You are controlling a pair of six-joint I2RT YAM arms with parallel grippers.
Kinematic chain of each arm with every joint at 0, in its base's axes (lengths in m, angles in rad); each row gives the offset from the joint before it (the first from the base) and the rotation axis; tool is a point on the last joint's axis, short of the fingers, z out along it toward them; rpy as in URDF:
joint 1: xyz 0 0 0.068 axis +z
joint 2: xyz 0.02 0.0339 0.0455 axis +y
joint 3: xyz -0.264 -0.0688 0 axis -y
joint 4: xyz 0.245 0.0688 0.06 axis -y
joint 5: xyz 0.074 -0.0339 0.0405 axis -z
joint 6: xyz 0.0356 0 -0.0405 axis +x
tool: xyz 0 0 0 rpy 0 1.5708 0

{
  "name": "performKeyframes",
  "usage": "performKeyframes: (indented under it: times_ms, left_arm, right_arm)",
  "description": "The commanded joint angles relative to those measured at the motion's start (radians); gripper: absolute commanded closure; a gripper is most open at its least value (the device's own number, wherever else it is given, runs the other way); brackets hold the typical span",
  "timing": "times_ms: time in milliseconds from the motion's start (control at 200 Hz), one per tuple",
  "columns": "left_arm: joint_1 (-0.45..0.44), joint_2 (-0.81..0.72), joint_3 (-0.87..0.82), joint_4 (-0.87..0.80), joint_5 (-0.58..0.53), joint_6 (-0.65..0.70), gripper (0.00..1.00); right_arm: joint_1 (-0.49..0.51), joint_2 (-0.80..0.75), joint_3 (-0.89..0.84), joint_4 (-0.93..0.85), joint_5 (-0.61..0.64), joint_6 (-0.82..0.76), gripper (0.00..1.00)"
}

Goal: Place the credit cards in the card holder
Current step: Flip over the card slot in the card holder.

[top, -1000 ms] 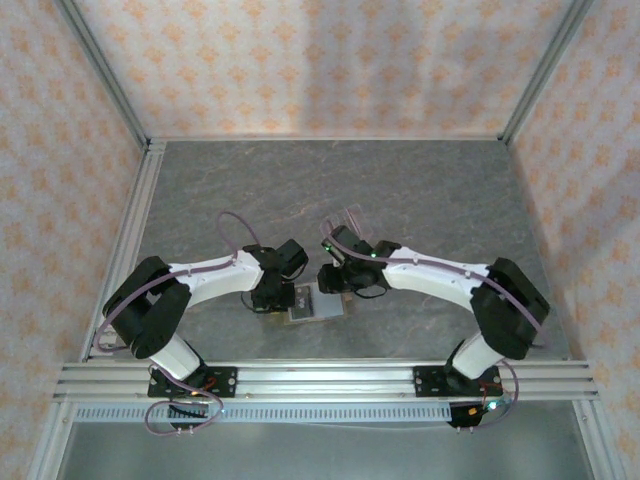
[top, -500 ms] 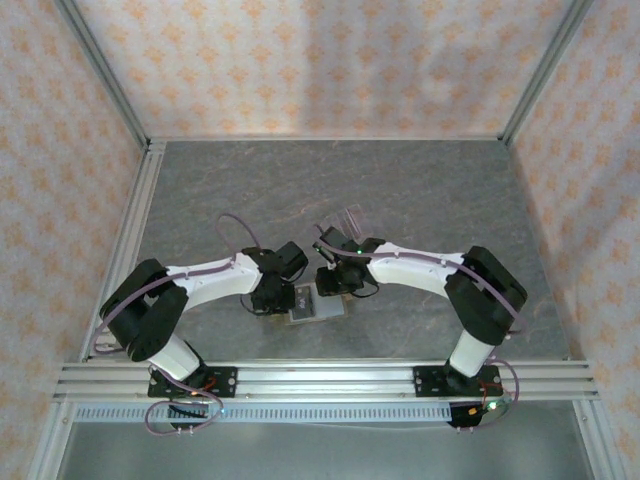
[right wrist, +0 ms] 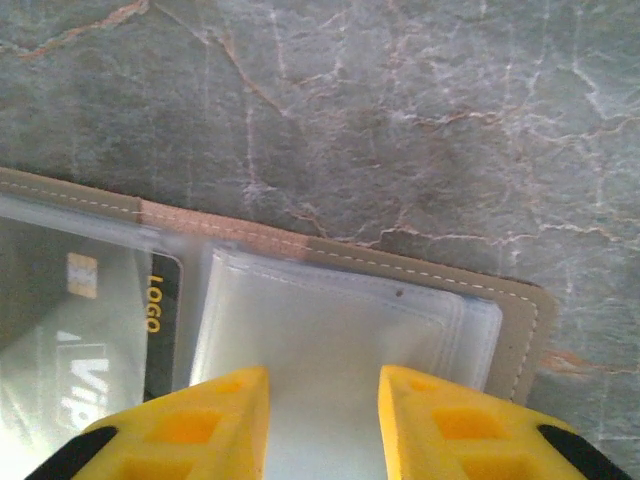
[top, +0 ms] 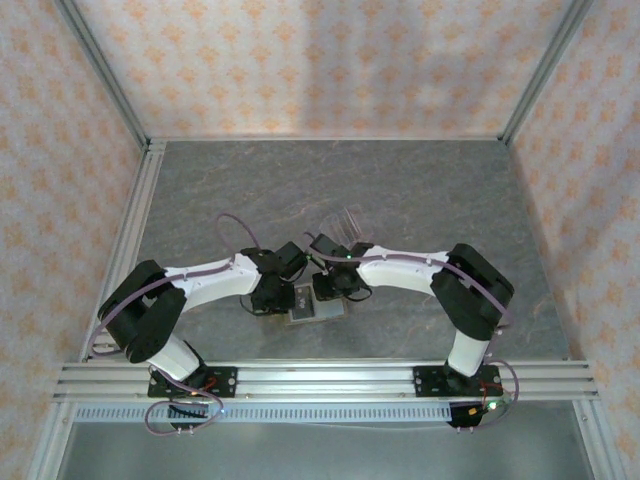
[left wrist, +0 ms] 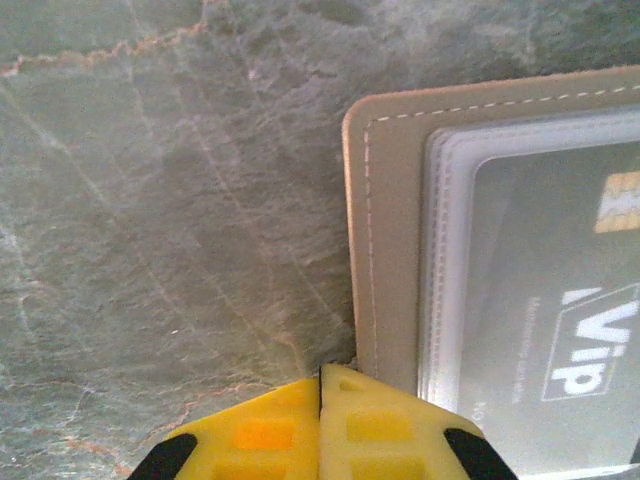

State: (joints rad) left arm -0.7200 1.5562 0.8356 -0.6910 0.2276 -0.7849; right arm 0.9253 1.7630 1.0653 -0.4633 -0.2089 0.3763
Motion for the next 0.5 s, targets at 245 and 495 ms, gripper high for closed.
performKeyframes:
  times_ms: [245, 495]
  left_arm:
    - [-0.004, -0.004, -0.007, 0.007, -0.016, -0.011, 0.92]
    - [-0.004, -0.002, -0.005, 0.007, -0.016, -0.008, 0.92]
  right_arm:
    - [0.090, 0.070, -0.059, -0.015, 0.105, 0.039, 0.78]
    - [0.089, 0.027, -0.021, -0.050, 0.129, 0.029, 1.00]
